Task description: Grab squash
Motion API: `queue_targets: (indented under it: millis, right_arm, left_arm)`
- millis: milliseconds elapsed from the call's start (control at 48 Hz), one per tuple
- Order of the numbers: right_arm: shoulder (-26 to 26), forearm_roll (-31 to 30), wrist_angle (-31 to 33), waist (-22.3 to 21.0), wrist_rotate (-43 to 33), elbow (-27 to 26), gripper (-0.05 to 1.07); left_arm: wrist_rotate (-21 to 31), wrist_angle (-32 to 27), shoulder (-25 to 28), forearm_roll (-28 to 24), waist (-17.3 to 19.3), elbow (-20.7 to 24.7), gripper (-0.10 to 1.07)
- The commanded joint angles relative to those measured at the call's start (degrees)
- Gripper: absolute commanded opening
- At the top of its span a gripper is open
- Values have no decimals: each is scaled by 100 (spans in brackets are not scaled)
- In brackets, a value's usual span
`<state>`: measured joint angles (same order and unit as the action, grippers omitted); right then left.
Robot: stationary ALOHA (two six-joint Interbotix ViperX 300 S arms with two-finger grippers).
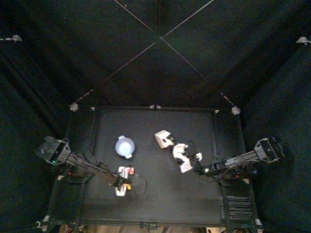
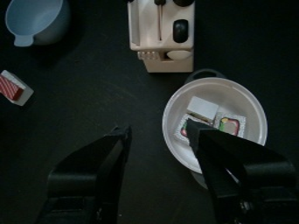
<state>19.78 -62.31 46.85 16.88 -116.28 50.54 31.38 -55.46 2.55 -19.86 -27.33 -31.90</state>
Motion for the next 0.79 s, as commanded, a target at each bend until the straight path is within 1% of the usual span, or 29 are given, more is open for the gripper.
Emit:
queue_targets:
  millis: [0,42,125,292,375,646,771]
  right_arm:
    - [62,-26,0,0,0,-88,87]
    - [53,-26,0,0,0,-88,87]
    - [53,-26,0,0,0,-79,87]
    - [53,-26,0,0,0,-88,87]
    - [53,-18,0,0,0,-88,87]
    - [53,-18,0,-9,0,-79,87]
    - [53,-26,0,-9,0,-79,87]
  left_arm:
    - [62,-290,35,-299,-141,369,88]
    - [70,-255,35,-360,-193,439,88]
    - [70,-132,35,-343,-255,439,88]
    - [70,-70,44,53,-290,378,88]
    - [62,-62,97,220,-246,360,88]
    - [44,26,272,536,-149,325,88]
    - [26,35,352,624,44,229,88]
